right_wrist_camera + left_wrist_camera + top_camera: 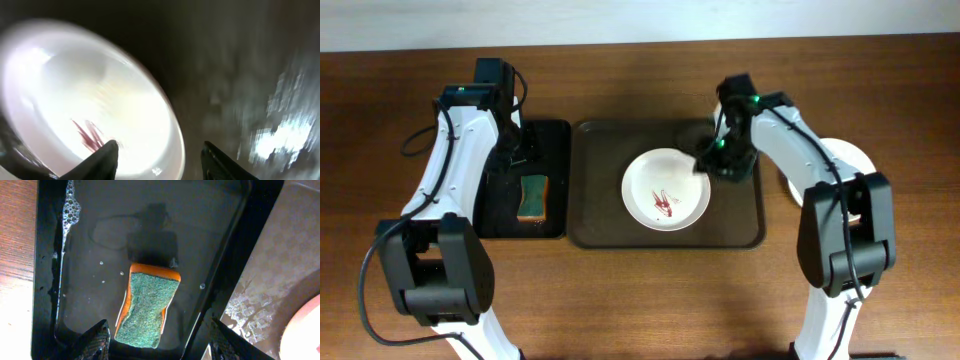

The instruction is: Clean dirty plates on tray and stack at the side

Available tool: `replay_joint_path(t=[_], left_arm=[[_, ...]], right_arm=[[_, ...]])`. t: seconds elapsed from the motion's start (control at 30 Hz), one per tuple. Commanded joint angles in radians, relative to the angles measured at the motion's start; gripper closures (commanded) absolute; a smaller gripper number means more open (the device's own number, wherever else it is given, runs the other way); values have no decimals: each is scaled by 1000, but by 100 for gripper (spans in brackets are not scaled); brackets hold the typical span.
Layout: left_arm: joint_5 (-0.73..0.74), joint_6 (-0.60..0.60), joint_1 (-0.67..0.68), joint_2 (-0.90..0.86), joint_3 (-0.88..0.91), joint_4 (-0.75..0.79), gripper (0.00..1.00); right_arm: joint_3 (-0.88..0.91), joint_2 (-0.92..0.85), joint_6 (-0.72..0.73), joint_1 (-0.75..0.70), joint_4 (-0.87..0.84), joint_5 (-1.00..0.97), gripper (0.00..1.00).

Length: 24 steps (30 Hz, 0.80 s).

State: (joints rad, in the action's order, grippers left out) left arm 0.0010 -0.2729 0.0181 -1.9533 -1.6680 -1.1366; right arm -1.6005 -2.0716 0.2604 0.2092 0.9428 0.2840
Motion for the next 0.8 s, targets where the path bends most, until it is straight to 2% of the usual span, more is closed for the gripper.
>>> replay_joint_path(t=[0.0, 0.27, 0.63, 0.77], left_arm=[[10, 6, -1, 5, -3, -2, 39], [10, 6, -1, 5, -3, -6, 39], [10, 6, -1, 5, -3, -5, 39], [10, 6, -1, 5, -3, -5, 39]], right_arm=[[-21, 12, -233, 0, -61, -25, 51], [-19, -75, -290, 0, -99, -82, 55], [-3, -96, -286, 6, -84, -41, 73], [33, -96, -286, 13, -84, -26, 83]])
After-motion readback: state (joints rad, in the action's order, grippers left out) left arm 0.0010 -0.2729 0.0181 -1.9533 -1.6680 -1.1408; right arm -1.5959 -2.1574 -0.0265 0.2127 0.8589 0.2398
